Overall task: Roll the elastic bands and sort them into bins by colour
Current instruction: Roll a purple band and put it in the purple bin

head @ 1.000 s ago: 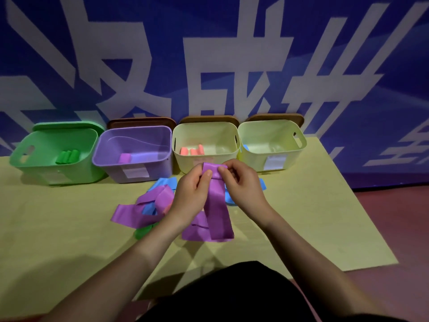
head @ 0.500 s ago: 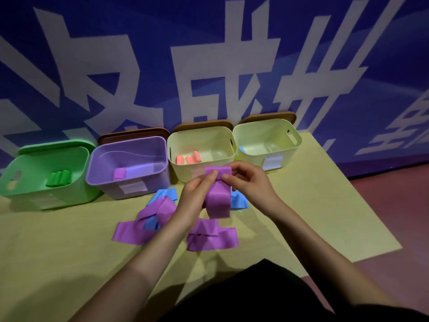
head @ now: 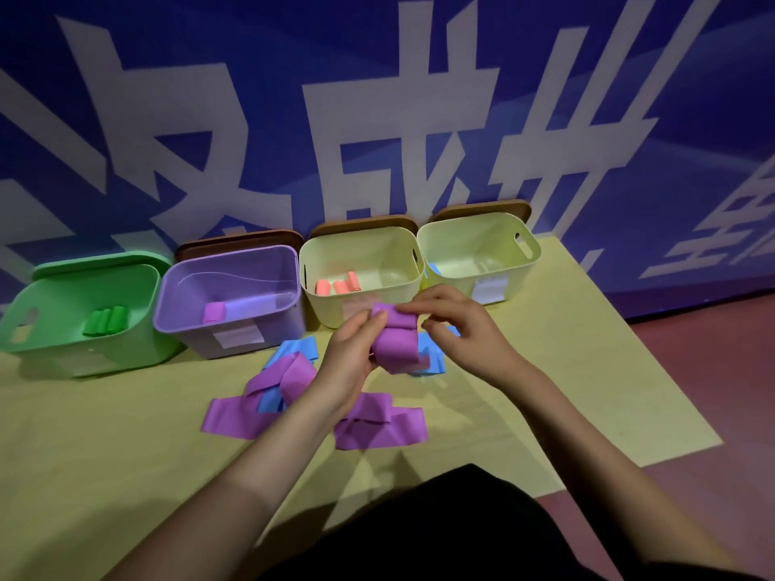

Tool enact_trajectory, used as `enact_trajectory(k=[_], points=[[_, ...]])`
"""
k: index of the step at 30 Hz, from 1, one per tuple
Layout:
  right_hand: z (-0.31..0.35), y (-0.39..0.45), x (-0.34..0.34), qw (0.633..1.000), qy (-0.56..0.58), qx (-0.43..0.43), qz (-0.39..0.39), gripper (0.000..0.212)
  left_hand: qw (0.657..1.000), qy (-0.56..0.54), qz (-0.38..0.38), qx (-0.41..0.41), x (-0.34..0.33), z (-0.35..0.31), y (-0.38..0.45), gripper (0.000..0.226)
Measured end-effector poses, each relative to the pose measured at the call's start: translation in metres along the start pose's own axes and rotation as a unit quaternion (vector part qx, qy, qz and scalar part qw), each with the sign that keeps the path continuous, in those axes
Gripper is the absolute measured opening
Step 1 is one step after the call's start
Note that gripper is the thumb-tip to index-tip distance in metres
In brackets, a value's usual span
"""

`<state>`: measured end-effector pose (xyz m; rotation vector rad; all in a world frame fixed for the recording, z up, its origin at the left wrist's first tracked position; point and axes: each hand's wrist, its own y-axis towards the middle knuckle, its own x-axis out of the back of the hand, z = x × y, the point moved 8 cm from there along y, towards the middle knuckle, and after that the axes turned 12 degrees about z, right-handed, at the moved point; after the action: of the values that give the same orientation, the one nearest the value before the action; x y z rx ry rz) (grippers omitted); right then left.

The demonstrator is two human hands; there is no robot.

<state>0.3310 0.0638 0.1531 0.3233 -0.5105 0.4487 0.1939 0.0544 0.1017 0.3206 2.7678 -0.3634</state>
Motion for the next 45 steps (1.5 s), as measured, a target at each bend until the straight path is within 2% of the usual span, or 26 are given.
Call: enact_trajectory(k=[4,9,14,19,25,27,34,36,39,43,45], points=[[-0.02,-0.01,-0.02,0.976,0.192,-0.104,-0.005,0.031,0.991,0.125,-0.027,-0.048,0.002,-0.011,-0.012,0.013],[-0.012,-0.01,-0.037,0.963,0.257,-0.08,0.003,0.009,0.977,0.195,-0.049,-0.078,-0.001,-0.018,-0.029,0.033],[-0.012,-0.016,-0.047,0.939,0.334,-0.078,-0.002,0.007,0.968,0.22,-0.104,-0.064,-0.002,-0.013,-0.038,0.03],[-0.018,-0.019,-0.044,0.918,0.389,-0.073,0.006,0.003,0.964,0.241,-0.093,-0.069,-0.007,-0.012,-0.033,0.034],[-0.026,-0.01,-0.031,0.927,0.363,-0.09,0.019,0.019,0.969,0.239,-0.028,-0.061,-0.015,-0.012,-0.015,0.022],[-0.026,-0.003,-0.025,0.929,0.358,-0.091,0.027,0.016,0.972,0.226,-0.028,-0.063,-0.016,-0.014,-0.009,0.019],[-0.033,0.0,-0.017,0.883,0.462,-0.059,-0.067,0.022,0.969,0.205,0.017,-0.135,-0.036,-0.035,0.004,0.014],[-0.033,-0.002,-0.017,0.873,0.478,-0.056,-0.08,0.02,0.967,0.205,0.008,-0.148,-0.037,-0.034,0.003,0.014],[-0.027,-0.002,-0.013,0.893,0.438,-0.057,-0.083,0.016,0.97,0.204,-0.009,-0.128,-0.033,-0.033,0.002,0.014],[-0.015,0.002,-0.01,0.926,0.373,-0.039,-0.048,0.014,0.98,0.185,0.036,-0.061,-0.03,-0.03,0.002,0.03],[-0.012,0.003,-0.015,0.931,0.363,-0.037,-0.032,0.013,0.976,0.211,0.02,-0.054,-0.024,-0.03,0.002,0.029]])
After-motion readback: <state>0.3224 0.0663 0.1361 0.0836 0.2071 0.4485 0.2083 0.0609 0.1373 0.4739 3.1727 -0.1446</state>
